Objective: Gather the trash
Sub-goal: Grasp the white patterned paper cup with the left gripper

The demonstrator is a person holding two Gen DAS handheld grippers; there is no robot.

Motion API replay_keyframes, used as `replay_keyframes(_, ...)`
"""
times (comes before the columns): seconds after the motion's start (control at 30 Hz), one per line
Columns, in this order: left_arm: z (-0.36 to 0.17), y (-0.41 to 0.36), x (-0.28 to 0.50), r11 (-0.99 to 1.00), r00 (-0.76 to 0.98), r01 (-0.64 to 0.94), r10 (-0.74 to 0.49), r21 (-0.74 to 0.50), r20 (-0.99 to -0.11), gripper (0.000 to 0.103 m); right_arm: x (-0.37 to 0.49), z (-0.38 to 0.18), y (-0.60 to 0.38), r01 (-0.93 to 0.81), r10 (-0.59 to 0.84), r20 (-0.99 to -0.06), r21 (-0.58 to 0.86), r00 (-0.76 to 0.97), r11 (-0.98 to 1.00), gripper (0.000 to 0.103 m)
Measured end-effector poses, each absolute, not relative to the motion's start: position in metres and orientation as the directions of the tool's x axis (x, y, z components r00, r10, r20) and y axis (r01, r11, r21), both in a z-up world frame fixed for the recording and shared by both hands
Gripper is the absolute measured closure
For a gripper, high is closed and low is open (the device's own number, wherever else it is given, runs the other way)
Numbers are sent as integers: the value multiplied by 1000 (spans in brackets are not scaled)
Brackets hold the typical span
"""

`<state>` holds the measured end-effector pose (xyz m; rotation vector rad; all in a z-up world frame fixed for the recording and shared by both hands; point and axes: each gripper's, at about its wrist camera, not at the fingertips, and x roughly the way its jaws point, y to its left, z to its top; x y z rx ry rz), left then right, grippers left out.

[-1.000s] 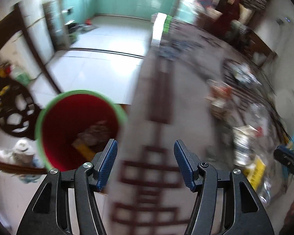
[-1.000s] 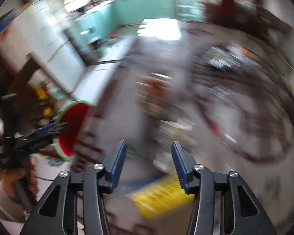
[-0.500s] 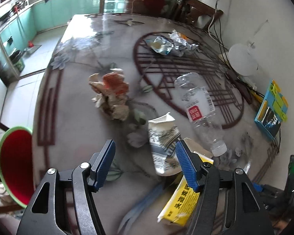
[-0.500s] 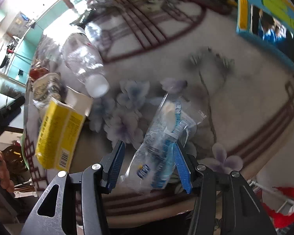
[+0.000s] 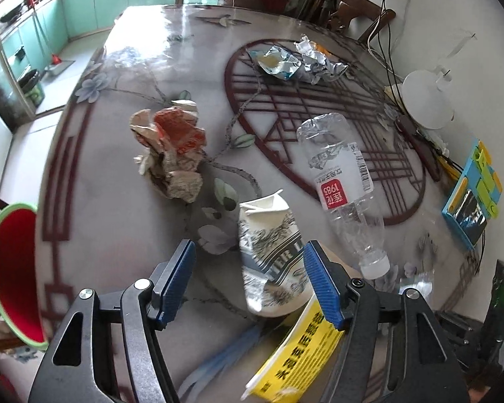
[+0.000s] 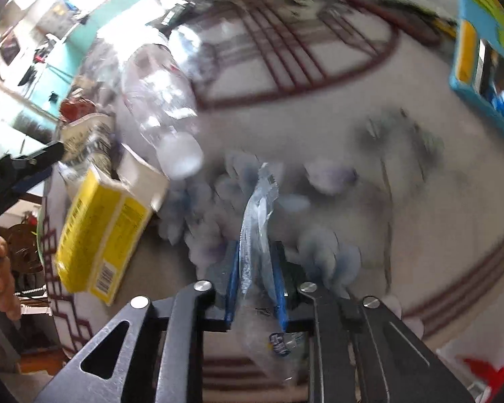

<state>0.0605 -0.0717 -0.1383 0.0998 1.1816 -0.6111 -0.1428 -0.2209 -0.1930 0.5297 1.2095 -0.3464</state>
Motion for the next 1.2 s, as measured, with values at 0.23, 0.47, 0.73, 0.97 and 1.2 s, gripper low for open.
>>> replay_keyframes(0.23,-147,-77,64,854,211,450,-386,-262,-898,38,-94,-157,-240,441,-36,-903,175,429,880,89)
replay_keyframes(0.47,-156,-83,67,852,181,438,-395,-286,-900,70,-82,-143,-251,410,-41,-889,168,455,897,89)
replay_keyframes(0.73,-143,-75,61,852,217,438,-410,-287,-886,93,-90,-151,-267,394,-2,-886,205,465,896,89)
replay_keyframes(0.97,-118,-51,55,871,282,415,-396,-261,-874,93,-88,-148,-270,389,9,-884,215,468,896,89)
replay_keyframes(1.2,-108,-16,45,901,334,351,-373,-253,-865,93,-81,-137,-261,358,34,-876,232,481,904,89)
